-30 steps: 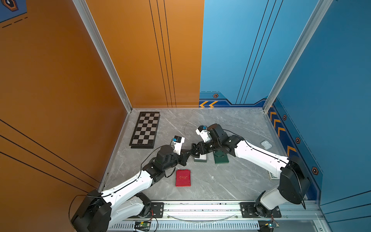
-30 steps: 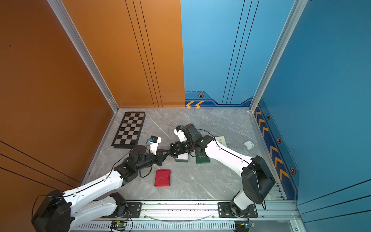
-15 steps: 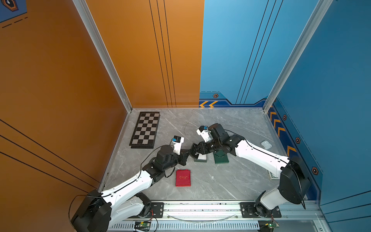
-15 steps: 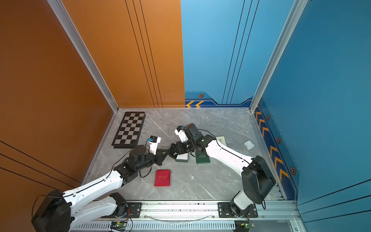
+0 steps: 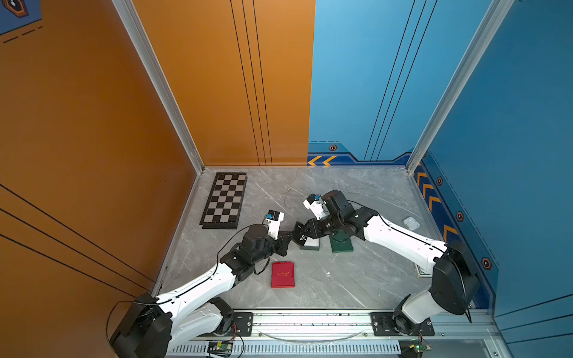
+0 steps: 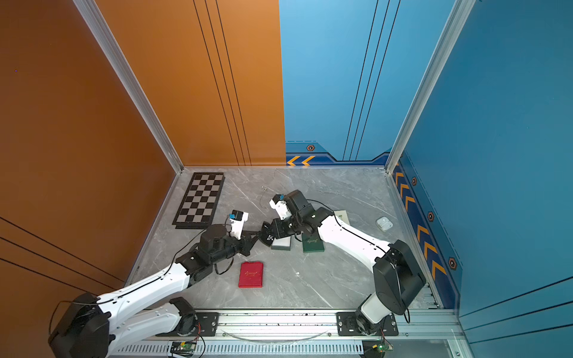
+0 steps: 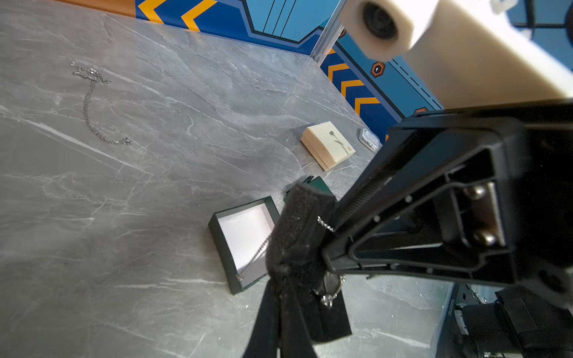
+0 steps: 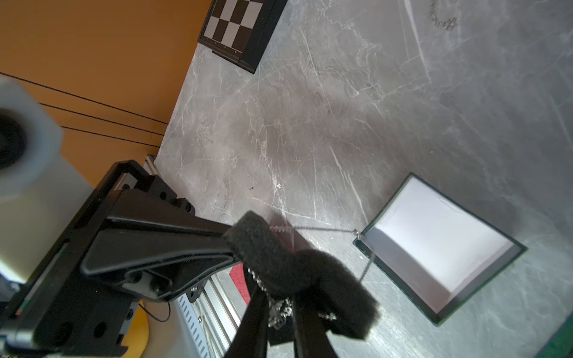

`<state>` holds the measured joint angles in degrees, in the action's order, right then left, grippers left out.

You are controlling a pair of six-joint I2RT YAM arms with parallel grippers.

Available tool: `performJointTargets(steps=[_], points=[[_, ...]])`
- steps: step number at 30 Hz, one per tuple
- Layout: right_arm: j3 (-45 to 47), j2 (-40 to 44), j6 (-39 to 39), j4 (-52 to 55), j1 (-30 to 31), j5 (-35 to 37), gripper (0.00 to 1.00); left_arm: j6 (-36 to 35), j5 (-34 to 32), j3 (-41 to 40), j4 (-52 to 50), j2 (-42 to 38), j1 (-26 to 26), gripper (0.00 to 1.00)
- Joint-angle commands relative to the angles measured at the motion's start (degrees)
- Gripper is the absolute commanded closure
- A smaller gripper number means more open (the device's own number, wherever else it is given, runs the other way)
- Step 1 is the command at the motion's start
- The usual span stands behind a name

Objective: Take the necklace out of the lift-off lid jewelry box
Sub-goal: Pick up the necklace from the inner lining.

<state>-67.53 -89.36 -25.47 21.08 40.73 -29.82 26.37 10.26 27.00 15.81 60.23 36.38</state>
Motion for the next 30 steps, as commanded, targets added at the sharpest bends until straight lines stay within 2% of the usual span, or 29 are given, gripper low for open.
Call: performJointTargets(steps=[1, 12, 22, 30], points=[[-0.42, -0.11, 1.04, 1.78, 0.04, -1.73, 0.85, -1.23, -1.38, 0.15, -1.80, -0.72, -0.52, 1.00], [-1.05, -0.52, 1.13, 1.79, -0.14, -1.35, 0.92, -1.41, -2.42, -0.27, -2.53, -0.82, -0.56, 1.00], [-1.93, 2.42, 0.53, 1.56, -3.13, -3.51, 0.92, -2.56, -4.41, 0.20, -6.05, -0.79, -0.53, 1.00], [-3.24, 2.20, 0.25, 0.22, -4.24, -2.75, 0.93, -2.97, -3.20, 0.39, -6.12, -0.90, -0.53, 1.00]])
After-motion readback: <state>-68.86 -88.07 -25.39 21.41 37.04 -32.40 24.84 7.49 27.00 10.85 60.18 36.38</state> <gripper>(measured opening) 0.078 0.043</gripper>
